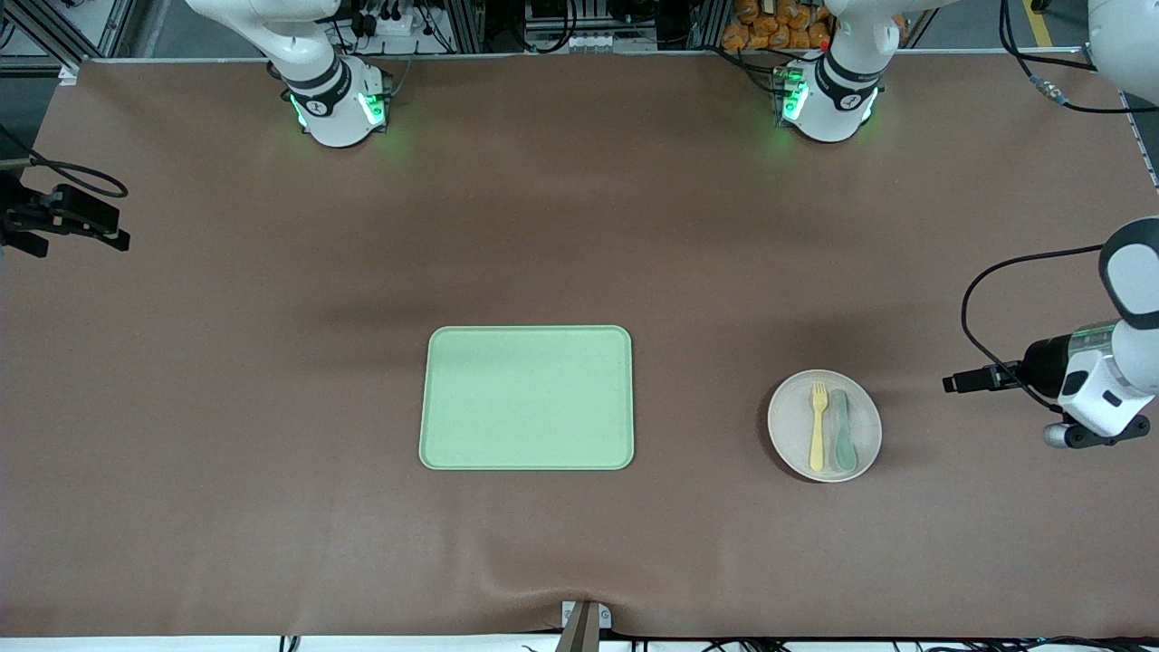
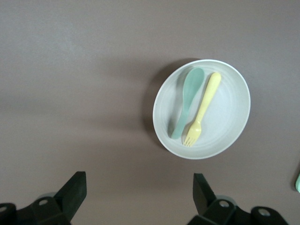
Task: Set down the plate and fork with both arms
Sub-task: 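Lower the left gripper and grasp the white plate's rim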
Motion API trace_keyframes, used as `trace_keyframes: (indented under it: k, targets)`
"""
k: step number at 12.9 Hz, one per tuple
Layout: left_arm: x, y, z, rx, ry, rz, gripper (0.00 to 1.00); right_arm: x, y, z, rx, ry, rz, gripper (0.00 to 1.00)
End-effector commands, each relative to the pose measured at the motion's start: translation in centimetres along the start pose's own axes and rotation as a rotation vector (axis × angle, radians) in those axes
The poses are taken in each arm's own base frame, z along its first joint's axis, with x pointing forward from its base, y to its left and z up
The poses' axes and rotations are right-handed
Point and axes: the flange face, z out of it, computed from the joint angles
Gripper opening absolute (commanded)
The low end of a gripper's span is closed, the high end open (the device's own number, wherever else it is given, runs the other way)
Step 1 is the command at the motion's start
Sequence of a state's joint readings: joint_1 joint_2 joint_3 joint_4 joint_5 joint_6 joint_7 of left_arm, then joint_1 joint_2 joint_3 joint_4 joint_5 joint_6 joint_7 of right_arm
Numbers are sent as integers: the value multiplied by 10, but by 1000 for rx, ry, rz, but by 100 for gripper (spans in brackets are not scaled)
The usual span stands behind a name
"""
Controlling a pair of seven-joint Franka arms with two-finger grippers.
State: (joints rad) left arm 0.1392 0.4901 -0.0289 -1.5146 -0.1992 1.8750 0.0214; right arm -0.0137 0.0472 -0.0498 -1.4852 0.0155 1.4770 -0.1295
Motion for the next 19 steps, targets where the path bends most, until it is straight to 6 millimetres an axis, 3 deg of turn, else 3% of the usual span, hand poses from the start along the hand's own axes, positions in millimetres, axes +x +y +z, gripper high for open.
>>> trace_keyframes:
  k: [1, 4, 7, 10, 16, 19]
  targets:
    - [18, -7, 32, -16, 7, 6, 100, -4, -2, -5, -13, 6, -10, 100]
    - [30, -2, 72, -12, 10, 13, 100, -4, -10, -5, -14, 7, -19, 100]
    - [36, 7, 98, -6, 23, 29, 100, -4, -7, -5, -13, 8, -14, 100]
    - [41, 4, 113, -7, 36, 58, 97, -4, -9, -7, -14, 9, -17, 100]
    - [44, 24, 145, 1, 45, 174, 73, -5, -9, -7, -14, 11, -17, 100]
    - [47, 20, 153, 2, 56, 250, 73, -5, -7, -8, -14, 11, -14, 100]
